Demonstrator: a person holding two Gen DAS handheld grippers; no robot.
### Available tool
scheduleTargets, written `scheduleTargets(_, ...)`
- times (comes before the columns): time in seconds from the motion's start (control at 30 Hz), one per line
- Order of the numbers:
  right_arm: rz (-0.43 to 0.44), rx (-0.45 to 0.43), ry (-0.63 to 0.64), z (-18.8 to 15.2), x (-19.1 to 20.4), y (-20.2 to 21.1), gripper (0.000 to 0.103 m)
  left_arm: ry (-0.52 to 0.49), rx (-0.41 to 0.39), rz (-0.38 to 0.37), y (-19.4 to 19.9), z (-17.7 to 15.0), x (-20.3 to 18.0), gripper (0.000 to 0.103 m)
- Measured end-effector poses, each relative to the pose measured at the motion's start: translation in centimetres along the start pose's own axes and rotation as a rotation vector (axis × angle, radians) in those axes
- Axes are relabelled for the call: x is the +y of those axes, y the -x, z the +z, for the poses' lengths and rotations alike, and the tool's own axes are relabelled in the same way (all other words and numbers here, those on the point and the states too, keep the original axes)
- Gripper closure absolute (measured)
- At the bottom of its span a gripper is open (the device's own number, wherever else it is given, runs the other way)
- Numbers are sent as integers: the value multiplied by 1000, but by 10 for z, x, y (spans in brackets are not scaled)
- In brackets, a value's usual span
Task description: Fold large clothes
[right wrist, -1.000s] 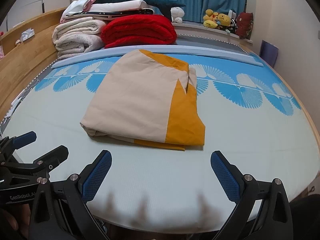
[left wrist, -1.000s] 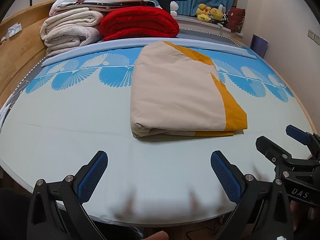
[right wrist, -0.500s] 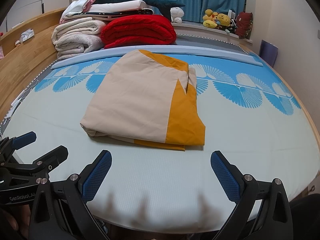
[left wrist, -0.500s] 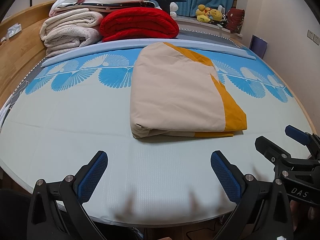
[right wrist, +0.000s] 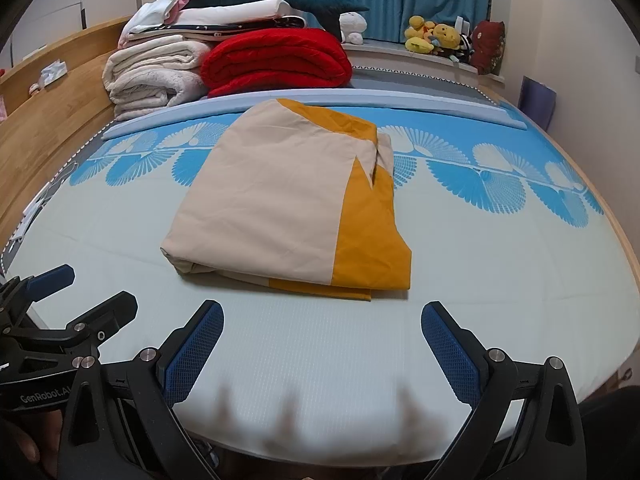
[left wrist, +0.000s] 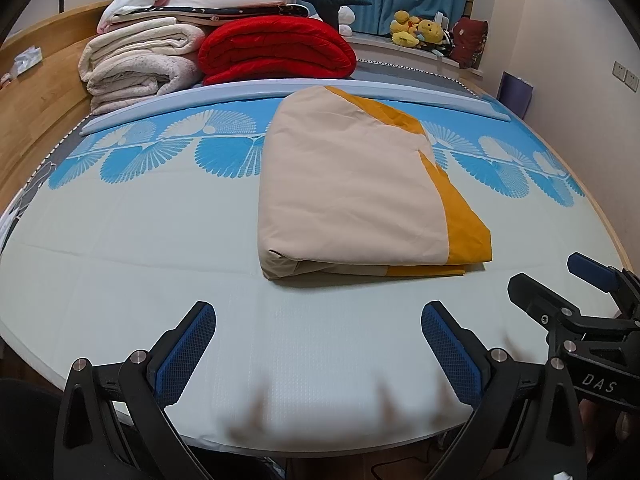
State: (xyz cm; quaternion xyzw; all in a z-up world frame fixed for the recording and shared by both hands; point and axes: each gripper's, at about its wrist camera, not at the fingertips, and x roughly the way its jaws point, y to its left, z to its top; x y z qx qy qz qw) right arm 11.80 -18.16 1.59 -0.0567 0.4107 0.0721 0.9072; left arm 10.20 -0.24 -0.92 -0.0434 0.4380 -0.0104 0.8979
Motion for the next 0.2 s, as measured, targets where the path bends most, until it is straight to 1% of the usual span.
scheduleTargets(0.2,-1,2,-3,0,0,0,4,3,0,1,1,0,-2,1)
